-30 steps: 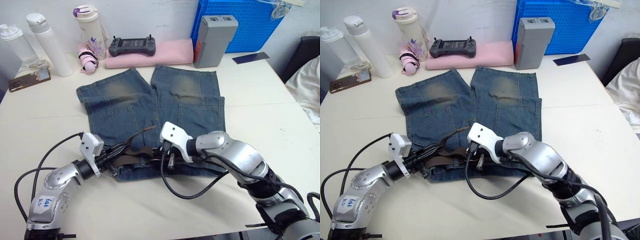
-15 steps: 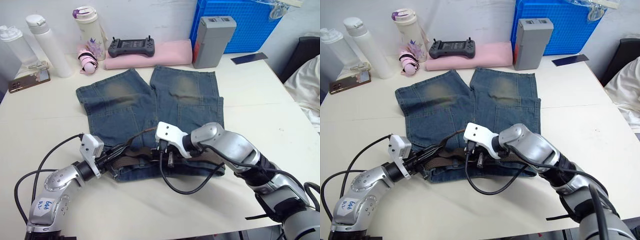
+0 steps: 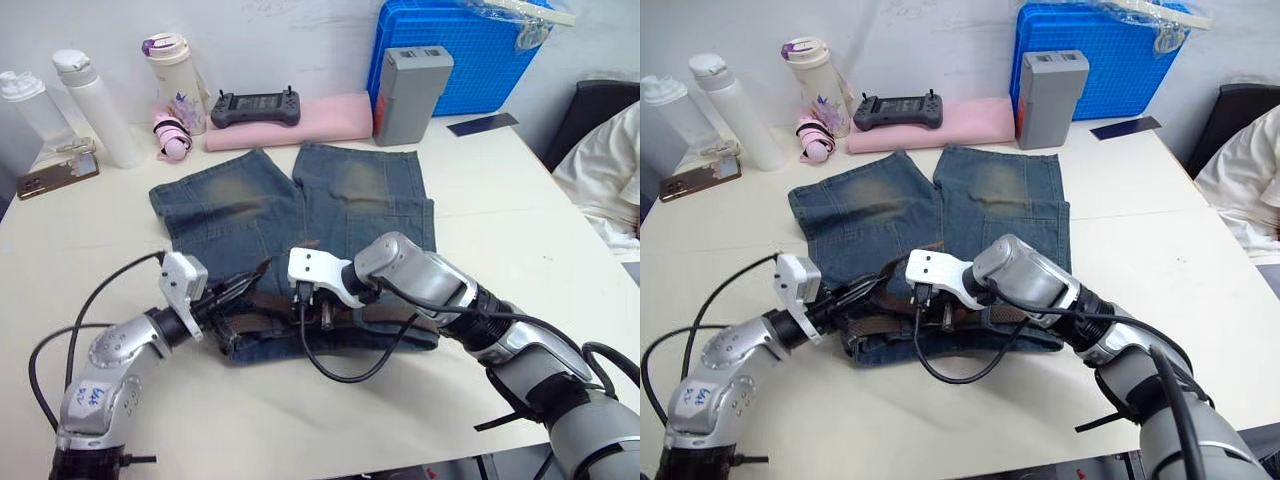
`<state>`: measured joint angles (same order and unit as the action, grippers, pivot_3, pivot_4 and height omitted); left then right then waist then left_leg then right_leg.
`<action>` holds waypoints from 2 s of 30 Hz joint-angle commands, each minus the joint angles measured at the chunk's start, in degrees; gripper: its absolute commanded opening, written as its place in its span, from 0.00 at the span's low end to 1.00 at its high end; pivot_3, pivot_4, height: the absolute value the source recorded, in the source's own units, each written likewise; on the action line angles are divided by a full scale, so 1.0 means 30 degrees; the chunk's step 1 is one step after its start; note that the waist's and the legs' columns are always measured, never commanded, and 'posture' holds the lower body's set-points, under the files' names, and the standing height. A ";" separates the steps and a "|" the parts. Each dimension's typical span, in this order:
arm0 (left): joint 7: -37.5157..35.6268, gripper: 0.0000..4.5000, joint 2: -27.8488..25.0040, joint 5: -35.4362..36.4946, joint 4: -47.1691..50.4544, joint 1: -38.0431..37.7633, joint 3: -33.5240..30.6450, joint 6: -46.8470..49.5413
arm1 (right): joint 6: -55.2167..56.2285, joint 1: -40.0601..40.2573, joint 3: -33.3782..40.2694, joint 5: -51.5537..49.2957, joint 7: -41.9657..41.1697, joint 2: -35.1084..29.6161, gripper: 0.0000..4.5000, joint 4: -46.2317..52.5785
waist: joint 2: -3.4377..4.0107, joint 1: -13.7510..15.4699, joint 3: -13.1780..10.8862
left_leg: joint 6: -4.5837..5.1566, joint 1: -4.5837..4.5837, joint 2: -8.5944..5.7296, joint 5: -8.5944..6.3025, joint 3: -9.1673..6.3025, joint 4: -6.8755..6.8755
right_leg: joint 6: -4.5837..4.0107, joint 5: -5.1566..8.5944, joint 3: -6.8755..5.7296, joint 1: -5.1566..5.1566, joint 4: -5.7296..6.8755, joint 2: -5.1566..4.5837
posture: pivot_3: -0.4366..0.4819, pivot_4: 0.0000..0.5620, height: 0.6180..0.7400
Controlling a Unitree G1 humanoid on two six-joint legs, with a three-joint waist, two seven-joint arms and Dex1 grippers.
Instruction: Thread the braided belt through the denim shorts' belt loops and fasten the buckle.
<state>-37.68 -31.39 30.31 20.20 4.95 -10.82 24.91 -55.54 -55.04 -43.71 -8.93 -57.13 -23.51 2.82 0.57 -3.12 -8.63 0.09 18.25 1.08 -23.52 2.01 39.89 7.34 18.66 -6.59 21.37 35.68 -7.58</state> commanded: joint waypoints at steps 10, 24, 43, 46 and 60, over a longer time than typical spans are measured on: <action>-0.6954 0.00 -0.1382 0.1757 -0.4748 1.0676 0.2785 0.1695 | 0.2302 0.2516 -0.6160 0.4273 -0.2763 0.2193 0.00 -0.4500 | -0.0001 -0.0482 0.0240 | -0.0065 -0.0366 -0.0115 0.0008 -0.0139 -0.0252 | -0.0069 0.0036 0.0136 -0.0140 -0.0041 0.0125 | 0.48 0.27 1.00; -1.3828 0.00 0.3928 -0.0386 -1.2232 2.0233 0.7038 -0.0410 | 0.4492 0.3453 -0.6336 0.7921 -0.5017 0.2847 0.00 -0.4999 | 0.0178 -0.0155 0.0341 | -0.0128 -0.0387 -0.0154 -0.0005 -0.0666 -0.0245 | -0.0088 0.0035 0.0261 -0.0151 -0.0083 0.0278 | 0.48 0.27 1.00; -1.2967 0.00 1.3266 -0.2588 -1.7375 2.3336 0.5981 -0.3303 | 0.5398 0.4447 -0.5393 1.0603 -0.6350 0.3789 0.00 -0.5666 | 0.0476 0.0590 0.0610 | -0.0157 -0.0669 -0.0256 -0.0044 -0.0960 -0.0288 | -0.0041 -0.0010 0.0242 -0.0644 -0.0435 0.0242 | 0.48 0.27 1.00; -1.1958 0.00 1.1980 -0.2872 -1.7318 2.2888 0.4808 -0.3477 | 0.5830 0.4614 -0.4450 1.0957 -0.5829 0.3663 0.00 -0.5760 | 0.0482 0.0601 0.0608 | -0.0159 -0.0651 -0.0295 -0.0043 -0.1033 -0.0288 | -0.0036 -0.0011 0.0278 -0.0650 -0.0443 0.0221 | 0.48 0.27 1.00; -0.7269 0.00 0.1624 -0.4794 -0.4617 0.8759 0.0810 -0.2834 | 0.5087 0.7883 0.3826 0.9473 -0.1460 0.1874 0.00 0.2278 | 0.0339 0.0230 0.0153 | -0.0301 -0.0467 -0.0290 0.0034 -0.1082 -0.0482 | -0.0087 0.0016 0.0471 -0.0270 -0.0335 0.0116 | 0.48 0.27 1.00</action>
<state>-61.70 -25.39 14.13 -1.86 33.06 -5.55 16.62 -37.53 -34.82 -31.53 19.19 -62.69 -15.86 10.96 1.58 -2.43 -8.17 -0.79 17.46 0.10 -23.41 -1.48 38.65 7.08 18.70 -5.22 21.14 34.90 -7.19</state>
